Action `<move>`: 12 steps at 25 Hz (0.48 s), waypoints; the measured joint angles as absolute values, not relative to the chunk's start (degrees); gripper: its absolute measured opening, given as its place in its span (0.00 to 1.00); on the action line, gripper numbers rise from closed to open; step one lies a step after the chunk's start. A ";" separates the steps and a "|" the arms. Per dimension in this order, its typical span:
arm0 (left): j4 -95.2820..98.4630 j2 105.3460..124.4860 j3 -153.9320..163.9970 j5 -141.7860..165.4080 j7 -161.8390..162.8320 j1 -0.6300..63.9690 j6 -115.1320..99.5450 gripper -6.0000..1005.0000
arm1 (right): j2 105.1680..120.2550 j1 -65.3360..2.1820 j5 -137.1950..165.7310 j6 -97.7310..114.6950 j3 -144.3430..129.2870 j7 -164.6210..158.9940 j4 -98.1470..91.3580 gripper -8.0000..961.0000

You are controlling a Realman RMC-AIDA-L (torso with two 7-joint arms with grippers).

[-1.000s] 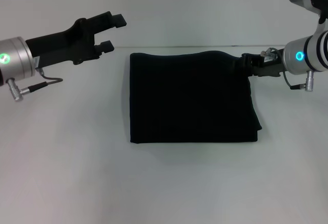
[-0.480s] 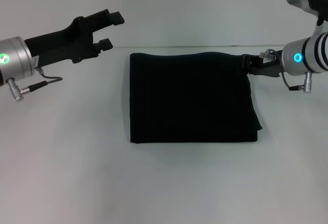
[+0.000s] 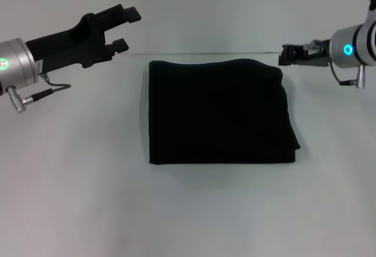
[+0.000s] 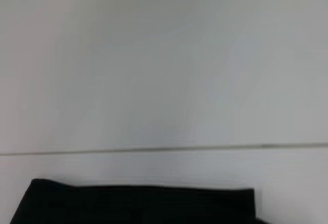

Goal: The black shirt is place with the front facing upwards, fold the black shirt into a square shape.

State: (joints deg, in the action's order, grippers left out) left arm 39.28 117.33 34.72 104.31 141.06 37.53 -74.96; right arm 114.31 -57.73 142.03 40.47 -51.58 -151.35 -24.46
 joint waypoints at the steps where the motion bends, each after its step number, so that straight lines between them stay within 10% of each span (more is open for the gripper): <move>1: 39.28 117.33 34.72 104.14 141.06 37.53 -75.00 0.87 | 114.32 -57.76 142.05 40.28 -52.20 -151.12 -24.94 0.04; 12: 39.27 117.33 34.72 103.79 141.06 36.90 -75.23 0.87 | 113.44 -56.80 141.53 43.07 -52.34 -152.67 -23.68 0.10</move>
